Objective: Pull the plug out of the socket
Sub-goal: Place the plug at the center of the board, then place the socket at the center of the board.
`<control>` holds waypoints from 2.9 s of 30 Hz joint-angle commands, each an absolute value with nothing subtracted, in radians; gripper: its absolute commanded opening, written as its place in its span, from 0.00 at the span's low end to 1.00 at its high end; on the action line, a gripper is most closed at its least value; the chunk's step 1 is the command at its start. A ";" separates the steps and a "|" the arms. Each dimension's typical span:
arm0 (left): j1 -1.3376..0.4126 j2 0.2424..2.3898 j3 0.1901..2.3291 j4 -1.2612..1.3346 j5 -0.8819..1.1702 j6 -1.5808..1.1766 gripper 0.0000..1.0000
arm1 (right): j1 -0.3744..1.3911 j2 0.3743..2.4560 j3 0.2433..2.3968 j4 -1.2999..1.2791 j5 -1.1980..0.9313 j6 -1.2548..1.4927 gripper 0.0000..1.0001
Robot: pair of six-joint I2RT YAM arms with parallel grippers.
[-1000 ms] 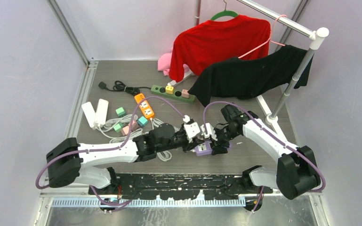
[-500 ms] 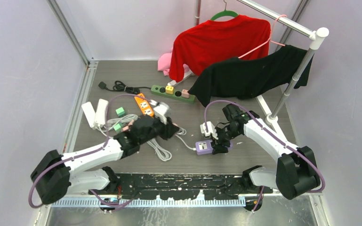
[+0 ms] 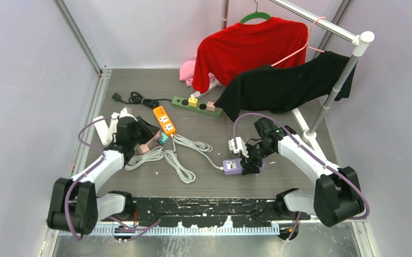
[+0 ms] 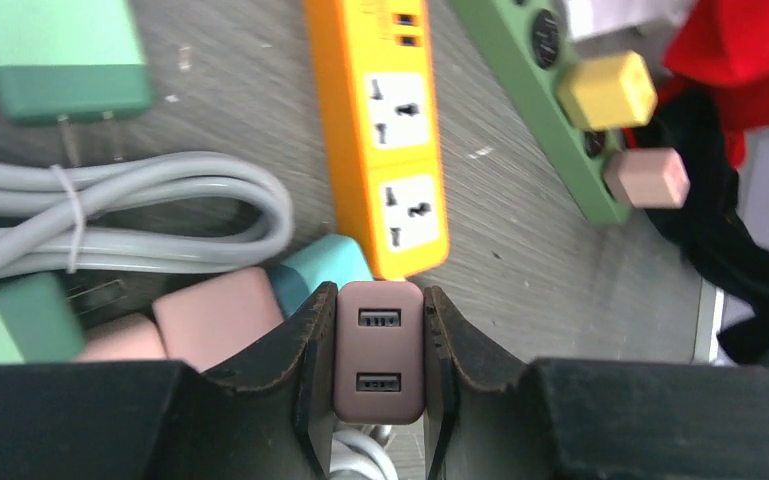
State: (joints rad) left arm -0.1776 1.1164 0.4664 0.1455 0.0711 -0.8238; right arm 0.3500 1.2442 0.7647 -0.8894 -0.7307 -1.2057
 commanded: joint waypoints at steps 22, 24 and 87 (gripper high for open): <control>0.047 1.492 0.792 -0.043 0.138 -1.061 0.44 | 0.338 1.230 0.799 -0.847 -0.750 -1.202 0.01; 0.050 1.476 0.790 -0.037 0.149 -1.058 0.51 | 0.336 1.230 0.800 -0.848 -0.750 -1.201 0.01; -0.232 0.557 0.674 -0.256 0.289 -0.092 1.00 | -0.293 1.345 0.841 -0.616 -0.393 -0.689 0.35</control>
State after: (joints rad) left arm -0.2283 0.5793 0.6800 -0.2676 0.2981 -0.1143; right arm -0.2920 1.3235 0.7841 -0.5716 -0.3401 -0.6441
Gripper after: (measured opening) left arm 0.997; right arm 0.584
